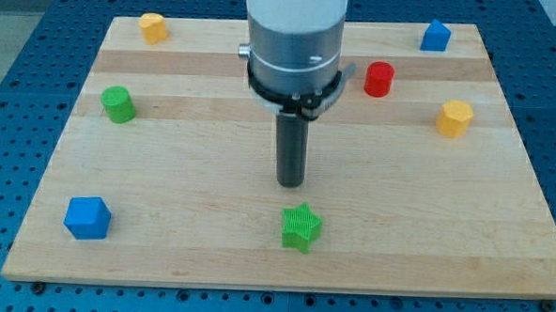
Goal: Place the red circle to the bottom right
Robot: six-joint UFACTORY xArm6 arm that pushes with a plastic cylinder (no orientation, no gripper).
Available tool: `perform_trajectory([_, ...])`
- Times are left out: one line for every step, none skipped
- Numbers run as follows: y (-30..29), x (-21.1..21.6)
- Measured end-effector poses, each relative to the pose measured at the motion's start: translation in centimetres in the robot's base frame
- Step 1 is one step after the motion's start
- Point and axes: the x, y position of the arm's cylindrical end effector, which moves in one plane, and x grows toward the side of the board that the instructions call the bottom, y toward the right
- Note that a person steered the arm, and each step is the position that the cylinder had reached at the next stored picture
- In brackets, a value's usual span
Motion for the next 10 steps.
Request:
perform_trajectory([0.0, -2.6])
perform_trajectory([0.0, -4.0])
perform_trajectory([0.0, -4.5])
perform_trajectory([0.0, -5.1])
perform_trajectory([0.0, -5.8])
perform_trajectory([0.6, -7.1])
perform_trajectory([0.7, -9.0])
perform_trajectory([0.8, -11.7])
perform_trajectory([1.6, -15.1])
perform_trajectory([3.9, -17.8])
